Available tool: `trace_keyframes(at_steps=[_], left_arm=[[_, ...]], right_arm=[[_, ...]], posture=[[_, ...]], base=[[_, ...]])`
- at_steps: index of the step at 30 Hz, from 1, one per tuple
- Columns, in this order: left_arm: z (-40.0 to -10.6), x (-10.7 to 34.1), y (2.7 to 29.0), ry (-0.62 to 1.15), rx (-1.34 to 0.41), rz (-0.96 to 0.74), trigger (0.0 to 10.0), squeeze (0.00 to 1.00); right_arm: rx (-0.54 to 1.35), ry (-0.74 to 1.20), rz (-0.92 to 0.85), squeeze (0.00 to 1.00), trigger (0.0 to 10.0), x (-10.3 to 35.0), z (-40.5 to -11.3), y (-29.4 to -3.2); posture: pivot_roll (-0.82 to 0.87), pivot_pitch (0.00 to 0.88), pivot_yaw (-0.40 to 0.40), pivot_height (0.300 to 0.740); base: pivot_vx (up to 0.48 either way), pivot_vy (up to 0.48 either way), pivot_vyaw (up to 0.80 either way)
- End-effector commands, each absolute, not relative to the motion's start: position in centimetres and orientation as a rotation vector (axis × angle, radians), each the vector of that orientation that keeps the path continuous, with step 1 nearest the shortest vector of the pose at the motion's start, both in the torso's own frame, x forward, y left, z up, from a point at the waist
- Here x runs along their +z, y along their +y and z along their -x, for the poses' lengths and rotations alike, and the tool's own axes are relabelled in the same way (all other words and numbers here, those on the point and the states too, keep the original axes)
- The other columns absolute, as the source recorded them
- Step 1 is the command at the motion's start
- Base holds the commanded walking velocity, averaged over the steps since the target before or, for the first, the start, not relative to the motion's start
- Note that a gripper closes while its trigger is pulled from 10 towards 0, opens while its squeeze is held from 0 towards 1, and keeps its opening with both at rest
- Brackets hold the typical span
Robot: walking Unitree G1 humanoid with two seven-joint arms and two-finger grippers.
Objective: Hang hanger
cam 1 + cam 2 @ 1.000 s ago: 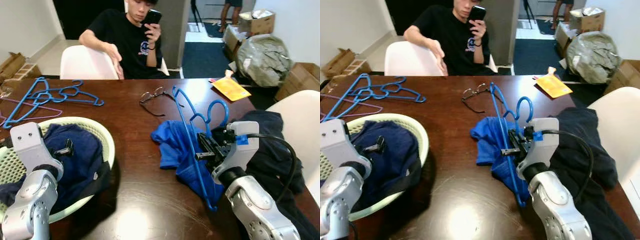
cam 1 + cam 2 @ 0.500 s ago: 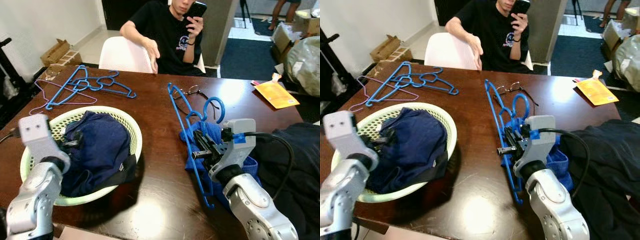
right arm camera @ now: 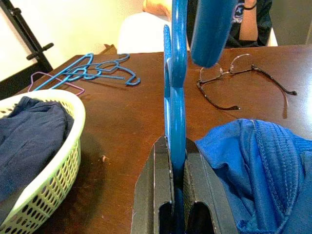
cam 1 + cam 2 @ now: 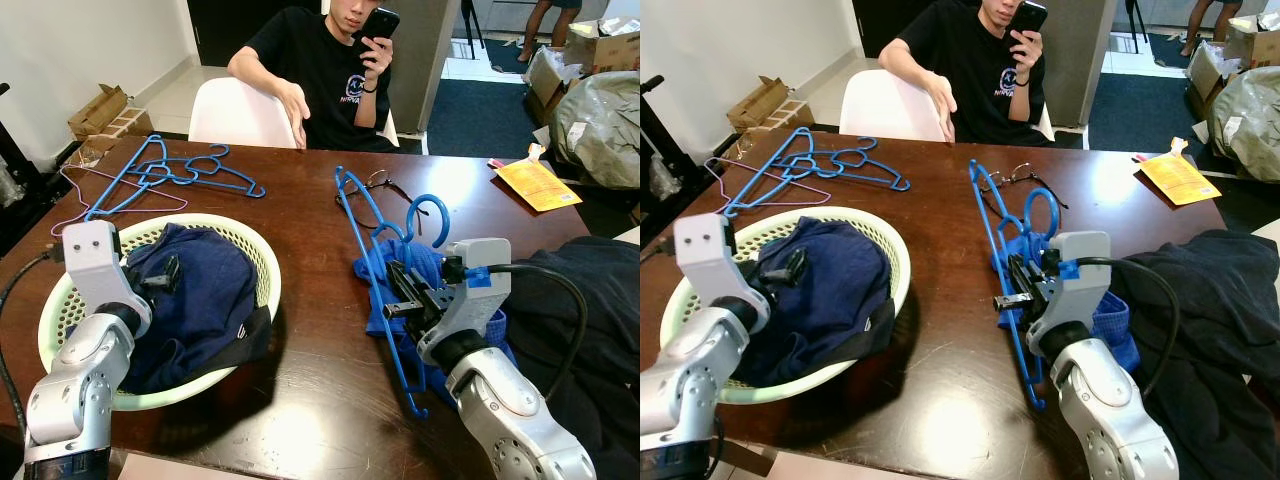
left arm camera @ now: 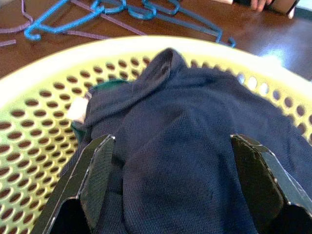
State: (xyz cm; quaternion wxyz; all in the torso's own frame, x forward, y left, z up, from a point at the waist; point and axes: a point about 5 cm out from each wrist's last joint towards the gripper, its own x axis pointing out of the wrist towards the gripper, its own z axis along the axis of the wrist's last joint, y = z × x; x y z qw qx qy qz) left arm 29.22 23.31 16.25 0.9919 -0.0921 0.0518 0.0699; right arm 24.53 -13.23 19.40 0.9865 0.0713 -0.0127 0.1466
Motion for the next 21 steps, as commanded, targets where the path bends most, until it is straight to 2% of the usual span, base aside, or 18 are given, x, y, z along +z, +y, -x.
trace_keyframes(at_steps=[1,2,3,4,8,21], left_arm=[[-28.96,15.13,23.80,0.165,0.163,0.164,10.0,0.00],[-28.97,15.03,23.84,0.167,0.163,0.166,10.0,0.00],[-29.09,15.17,23.70,0.156,0.141,0.177,4.5,0.00],[-29.19,15.27,23.59,0.147,0.126,0.185,0.0,0.00],[-29.45,15.49,23.01,0.152,0.068,0.190,0.0,0.00],[-29.36,15.50,23.00,0.161,0.070,0.184,0.0,0.00]], right_arm=[[0.290,-0.030,-0.151,0.00,10.0,19.35,-24.31,-13.35],[0.290,-0.030,-0.151,0.00,10.0,19.34,-24.29,-13.35],[0.290,-0.029,-0.150,0.00,10.0,19.32,-24.28,-13.37],[0.290,-0.029,-0.150,0.00,10.0,19.30,-24.28,-13.38],[0.290,-0.028,-0.148,0.00,10.0,19.32,-24.31,-13.41],[0.286,-0.029,-0.144,0.00,10.0,19.36,-24.38,-13.49]], posture=[[0.03,0.082,0.015,0.740],[0.03,0.081,0.014,0.740],[0.03,0.080,0.013,0.740],[0.03,0.080,0.013,0.740],[0.03,0.082,0.014,0.740],[0.03,0.087,0.012,0.740]], base=[[0.000,0.000,0.00],[0.000,0.000,0.00],[0.000,0.000,0.00],[0.000,0.000,0.00],[0.000,0.000,0.00],[0.000,0.000,0.00]])
